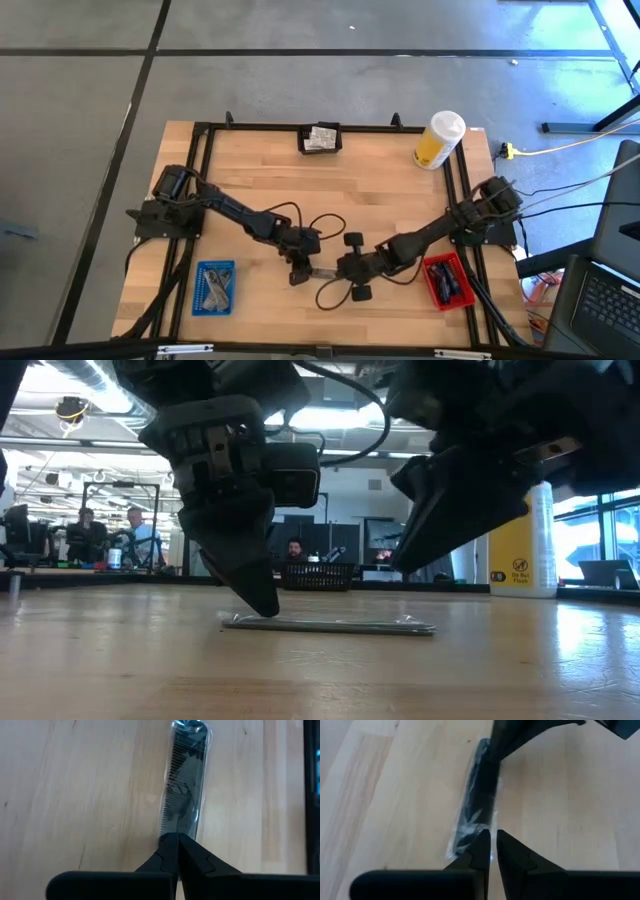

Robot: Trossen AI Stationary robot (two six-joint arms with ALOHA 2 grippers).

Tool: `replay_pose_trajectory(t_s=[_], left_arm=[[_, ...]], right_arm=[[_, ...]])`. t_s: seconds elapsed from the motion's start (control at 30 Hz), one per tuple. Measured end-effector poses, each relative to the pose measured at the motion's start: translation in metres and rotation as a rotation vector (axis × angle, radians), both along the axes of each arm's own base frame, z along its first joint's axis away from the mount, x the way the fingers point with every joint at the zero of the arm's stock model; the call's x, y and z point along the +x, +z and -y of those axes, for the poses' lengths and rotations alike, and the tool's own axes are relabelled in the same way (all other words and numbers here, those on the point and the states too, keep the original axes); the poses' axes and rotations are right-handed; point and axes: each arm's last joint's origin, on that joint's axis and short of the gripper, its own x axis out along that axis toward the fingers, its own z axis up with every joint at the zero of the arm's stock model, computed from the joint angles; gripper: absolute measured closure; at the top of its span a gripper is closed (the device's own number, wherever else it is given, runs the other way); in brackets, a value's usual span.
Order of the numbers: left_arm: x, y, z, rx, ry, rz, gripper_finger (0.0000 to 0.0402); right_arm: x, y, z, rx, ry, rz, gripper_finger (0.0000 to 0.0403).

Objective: Pick & Place Travel size toiletries
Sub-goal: Put the black comb into the blue bin

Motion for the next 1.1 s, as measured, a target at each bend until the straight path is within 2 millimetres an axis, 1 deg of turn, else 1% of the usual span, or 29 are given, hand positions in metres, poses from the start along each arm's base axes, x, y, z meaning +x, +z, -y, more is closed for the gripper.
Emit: replay_pose_trajectory(t_s=[0.17, 0.33, 0.5, 0.67, 0.73, 0.8, 0.9, 1.0, 1.1], left_arm=[[0.001, 0.0, -0.005, -0.071, 0.027, -0.029, 0.04], [0.003, 0.001, -0.012, -0.096, 0.042, -0.034, 0.04], [0.004, 0.001, -0.016, -0.096, 0.049, -0.03, 0.04], [0.004, 0.001, -0.016, -0.102, 0.042, -0.031, 0.04], [0.004, 0.001, -0.016, -0.103, 0.041, -0.031, 0.04], [0.003, 0.001, -0.016, -0.103, 0.04, -0.031, 0.04], [0.003, 0.001, -0.015, -0.102, 0.037, -0.031, 0.04], [0.003, 0.001, -0.015, -0.097, 0.03, -0.028, 0.04], [0.003, 0.001, -0.015, -0.096, 0.029, -0.027, 0.04]], right_arm=[[-0.002, 0.006, -0.013, 0.01, 0.04, 0.018, 0.0354], [-0.007, 0.006, -0.023, 0.019, 0.079, 0.01, 0.0324], [-0.007, -0.002, -0.024, 0.002, 0.078, -0.002, 0.0287], [-0.004, -0.003, -0.018, -0.031, 0.031, 0.008, 0.0249], [-0.002, -0.004, -0.015, -0.005, 0.001, 0.0, 0.0235], [-0.001, -0.004, -0.011, 0.065, -0.027, -0.035, 0.0225], [0.0, -0.008, -0.001, 0.132, -0.072, -0.098, 0.0216], [0.001, -0.011, 0.007, 0.138, -0.095, -0.109, 0.0213], [0.003, -0.013, 0.013, 0.145, -0.112, -0.1, 0.0219]])
